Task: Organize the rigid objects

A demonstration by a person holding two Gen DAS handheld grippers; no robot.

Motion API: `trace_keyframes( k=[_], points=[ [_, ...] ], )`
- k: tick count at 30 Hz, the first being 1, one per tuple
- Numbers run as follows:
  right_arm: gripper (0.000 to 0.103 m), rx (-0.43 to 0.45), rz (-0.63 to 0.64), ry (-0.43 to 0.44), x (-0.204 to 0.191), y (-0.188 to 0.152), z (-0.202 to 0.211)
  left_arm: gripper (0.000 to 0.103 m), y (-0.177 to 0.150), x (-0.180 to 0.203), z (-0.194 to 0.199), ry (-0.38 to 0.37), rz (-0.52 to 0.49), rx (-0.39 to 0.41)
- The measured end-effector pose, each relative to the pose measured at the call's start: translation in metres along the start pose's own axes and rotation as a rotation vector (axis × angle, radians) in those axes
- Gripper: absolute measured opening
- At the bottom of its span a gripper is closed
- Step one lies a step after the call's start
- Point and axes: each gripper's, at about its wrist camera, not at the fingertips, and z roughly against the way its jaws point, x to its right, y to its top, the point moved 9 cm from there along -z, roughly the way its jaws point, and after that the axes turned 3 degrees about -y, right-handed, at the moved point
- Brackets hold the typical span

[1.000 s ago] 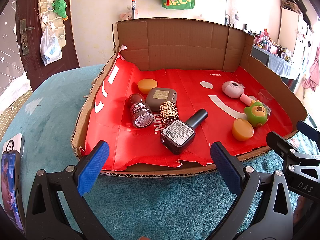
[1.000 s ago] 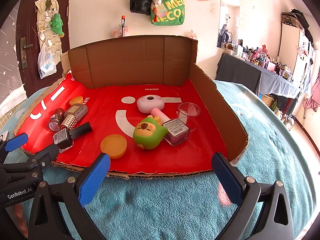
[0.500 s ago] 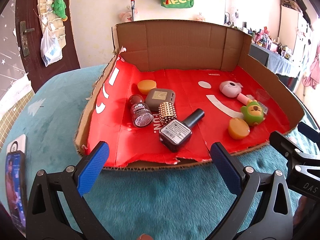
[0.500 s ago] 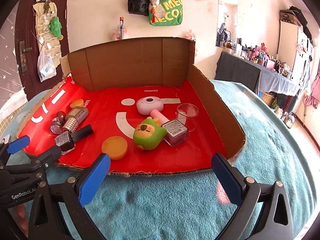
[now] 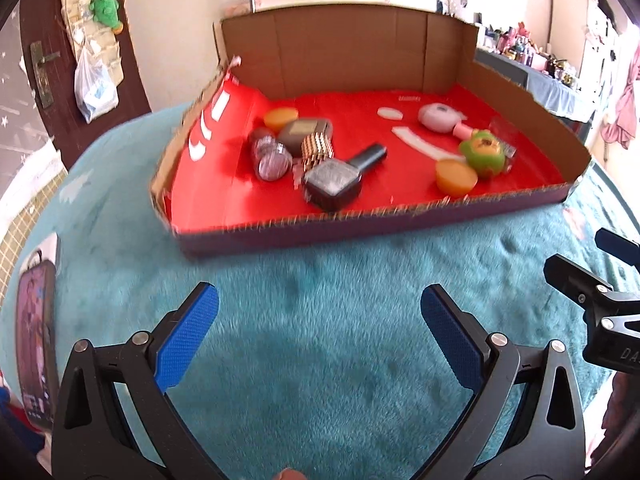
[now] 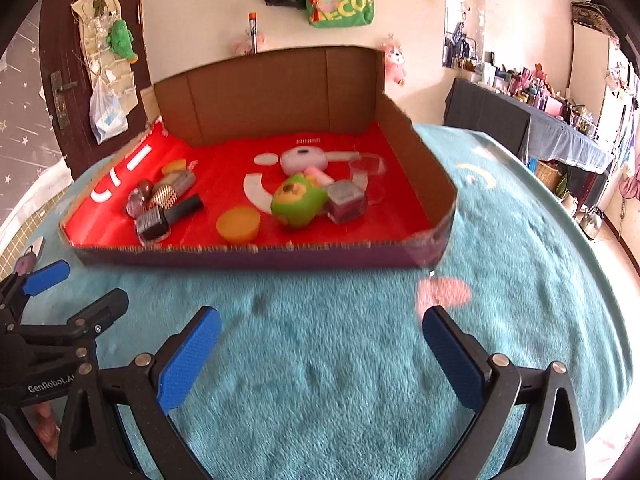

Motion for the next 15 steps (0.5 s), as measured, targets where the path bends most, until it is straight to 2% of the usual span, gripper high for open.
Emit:
trace_keyframes(
  k=[6, 12, 15],
  points=[
    [0.103, -0.031, 0.011, -0.010, 0.000, -0.011, -0.010, 0.103, -0.014, -0.006, -0.011, -0.007, 0.032, -0.053],
    [0.103, -0.067, 0.015, -0.034, 0.001, -0.021, -0.024, 0.103, -0.017, -0.007, -0.012, -0.020, 0.047, -0.057],
    [0.103, -0.055, 0.015, -0.041, 0.001, -0.021, -0.024, 0.103, -0.018, -0.006, -0.012, -0.013, 0.042, -0.053]
  ],
)
